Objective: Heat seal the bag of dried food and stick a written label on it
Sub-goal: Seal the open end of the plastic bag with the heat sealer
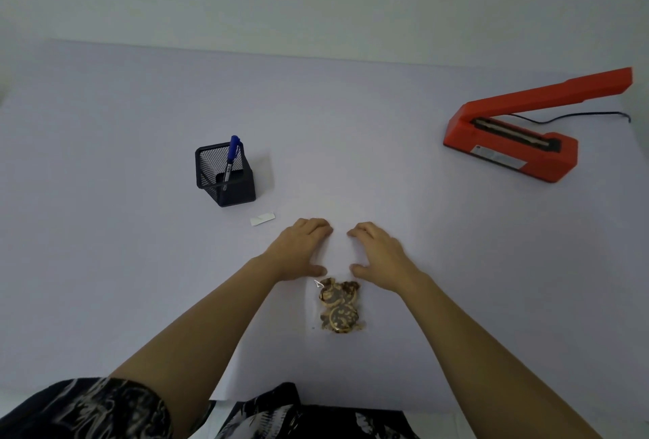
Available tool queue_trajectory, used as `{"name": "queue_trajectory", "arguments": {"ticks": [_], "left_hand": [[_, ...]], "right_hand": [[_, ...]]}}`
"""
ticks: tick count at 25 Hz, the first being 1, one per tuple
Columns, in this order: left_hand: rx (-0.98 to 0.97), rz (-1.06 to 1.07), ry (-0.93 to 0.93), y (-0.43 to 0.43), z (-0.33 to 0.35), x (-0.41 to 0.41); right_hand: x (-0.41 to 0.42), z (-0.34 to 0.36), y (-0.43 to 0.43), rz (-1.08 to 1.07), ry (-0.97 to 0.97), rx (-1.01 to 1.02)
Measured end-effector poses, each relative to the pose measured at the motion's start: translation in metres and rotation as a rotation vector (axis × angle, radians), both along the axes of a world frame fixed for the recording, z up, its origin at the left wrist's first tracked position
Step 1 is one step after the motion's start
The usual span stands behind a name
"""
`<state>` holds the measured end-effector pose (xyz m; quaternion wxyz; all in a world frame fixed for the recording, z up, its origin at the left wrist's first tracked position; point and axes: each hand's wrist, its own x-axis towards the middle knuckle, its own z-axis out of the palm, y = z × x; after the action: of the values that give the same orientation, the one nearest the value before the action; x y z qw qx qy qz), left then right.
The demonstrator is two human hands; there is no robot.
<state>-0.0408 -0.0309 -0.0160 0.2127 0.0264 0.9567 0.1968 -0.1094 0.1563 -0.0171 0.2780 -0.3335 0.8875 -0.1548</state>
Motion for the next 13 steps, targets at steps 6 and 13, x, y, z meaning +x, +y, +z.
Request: {"name": "queue_trajectory", "arguments": {"ticks": [6,13], "left_hand": [[-0.107,0.017,-0.09,-0.008,0.0,-0.017],[-0.196,0.017,-0.109,-0.006,0.0,-0.026]], "right_hand": [[-0.024,0.005,-0.009,-0.037,-0.044,0.122],[-0.027,0.003,-0.011,-0.052,-0.012,0.185]]}}
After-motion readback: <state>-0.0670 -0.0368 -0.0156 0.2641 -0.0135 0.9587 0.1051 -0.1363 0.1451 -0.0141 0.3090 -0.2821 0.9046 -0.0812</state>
